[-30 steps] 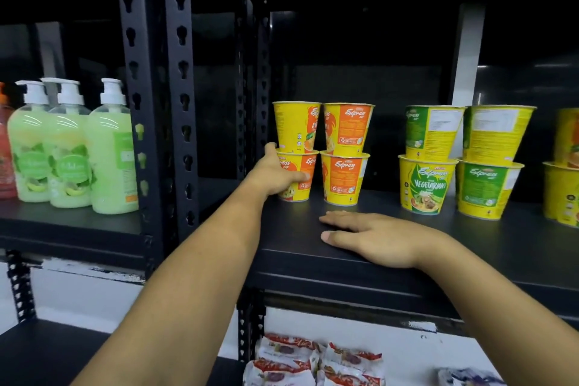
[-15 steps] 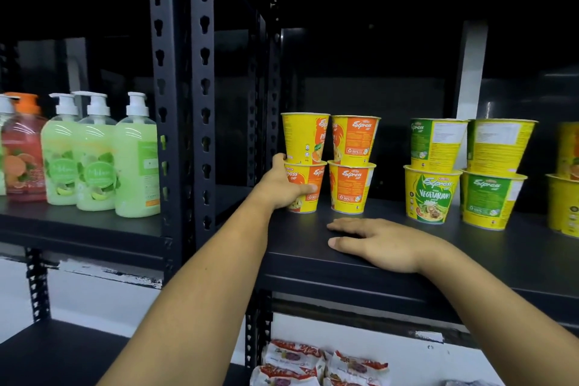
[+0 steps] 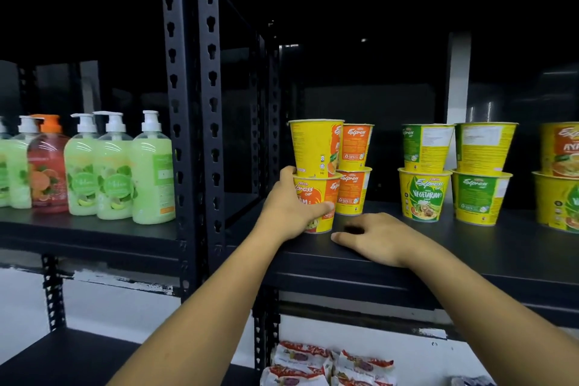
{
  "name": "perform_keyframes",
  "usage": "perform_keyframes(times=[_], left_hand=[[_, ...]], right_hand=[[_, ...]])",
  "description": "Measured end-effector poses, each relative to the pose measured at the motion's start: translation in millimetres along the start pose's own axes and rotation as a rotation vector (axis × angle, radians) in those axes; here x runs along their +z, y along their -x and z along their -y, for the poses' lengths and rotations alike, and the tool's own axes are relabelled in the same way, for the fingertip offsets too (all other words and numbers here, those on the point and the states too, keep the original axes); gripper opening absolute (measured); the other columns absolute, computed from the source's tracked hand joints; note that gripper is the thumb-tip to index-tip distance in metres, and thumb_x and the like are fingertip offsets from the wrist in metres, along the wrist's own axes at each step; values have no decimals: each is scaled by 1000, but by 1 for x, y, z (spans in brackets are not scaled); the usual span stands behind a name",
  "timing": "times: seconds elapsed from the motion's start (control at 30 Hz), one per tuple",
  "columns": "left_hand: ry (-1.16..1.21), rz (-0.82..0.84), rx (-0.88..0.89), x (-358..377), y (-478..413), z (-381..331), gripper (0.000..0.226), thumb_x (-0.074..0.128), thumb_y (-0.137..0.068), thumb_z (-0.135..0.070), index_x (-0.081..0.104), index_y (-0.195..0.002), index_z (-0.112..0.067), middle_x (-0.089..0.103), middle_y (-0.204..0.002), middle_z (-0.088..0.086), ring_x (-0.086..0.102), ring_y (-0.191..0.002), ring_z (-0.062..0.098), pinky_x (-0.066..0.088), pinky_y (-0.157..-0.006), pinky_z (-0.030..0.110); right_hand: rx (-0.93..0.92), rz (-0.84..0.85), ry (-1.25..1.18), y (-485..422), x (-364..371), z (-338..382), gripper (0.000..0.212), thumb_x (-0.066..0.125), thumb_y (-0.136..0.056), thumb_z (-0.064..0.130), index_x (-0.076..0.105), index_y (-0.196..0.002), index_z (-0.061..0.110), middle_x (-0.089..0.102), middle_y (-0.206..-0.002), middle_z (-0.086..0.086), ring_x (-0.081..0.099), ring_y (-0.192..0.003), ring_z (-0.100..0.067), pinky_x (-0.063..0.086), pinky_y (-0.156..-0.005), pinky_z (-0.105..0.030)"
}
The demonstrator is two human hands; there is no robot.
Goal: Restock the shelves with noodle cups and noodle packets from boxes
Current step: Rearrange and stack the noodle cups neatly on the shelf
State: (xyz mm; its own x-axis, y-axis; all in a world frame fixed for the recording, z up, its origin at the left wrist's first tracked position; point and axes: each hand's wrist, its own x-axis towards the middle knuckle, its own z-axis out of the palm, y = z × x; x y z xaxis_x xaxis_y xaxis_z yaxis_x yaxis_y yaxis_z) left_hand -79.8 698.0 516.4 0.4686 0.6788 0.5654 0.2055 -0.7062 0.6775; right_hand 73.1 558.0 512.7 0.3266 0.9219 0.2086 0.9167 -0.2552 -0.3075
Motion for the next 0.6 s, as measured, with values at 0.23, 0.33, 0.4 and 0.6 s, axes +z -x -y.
perform_keyframes(times=[0.23,0.33,0.4,0.6], left_hand=[[79,53,3,0,17,-4,113,89,-59,-68,28,-147,-35,58,-131,-12,61,-115,9,55,-99,40],[252,192,-64,-7,18,-6,99,94,-66,-50,35,-144,-33,62,-123,-12,64,-111,6,55,-99,33],[360,262,-108,-12,16,-3,98,95,-66,-40,40,-147,-30,65,-124,-4,66,-114,10,53,-104,36],[469,418,-104,-18,10,12,83,88,-75,-3,47,-145,-22,72,-127,5,67,-120,19,48,-111,43]], right_hand=[[-90,62,-126,4,-6,1,45,59,-96,58,57,-138,44,58,-143,13,53,-128,-13,41,-103,-30],[-100,68,-209,3,-7,-1,51,66,-92,55,52,-141,47,56,-143,17,52,-129,-9,40,-110,-33],[-105,74,-280,4,-8,-2,55,70,-91,51,49,-142,49,56,-141,20,51,-127,-7,38,-109,-32],[-108,73,-364,2,-7,-7,60,75,-88,48,49,-141,50,57,-140,20,51,-128,-6,37,-110,-32]])
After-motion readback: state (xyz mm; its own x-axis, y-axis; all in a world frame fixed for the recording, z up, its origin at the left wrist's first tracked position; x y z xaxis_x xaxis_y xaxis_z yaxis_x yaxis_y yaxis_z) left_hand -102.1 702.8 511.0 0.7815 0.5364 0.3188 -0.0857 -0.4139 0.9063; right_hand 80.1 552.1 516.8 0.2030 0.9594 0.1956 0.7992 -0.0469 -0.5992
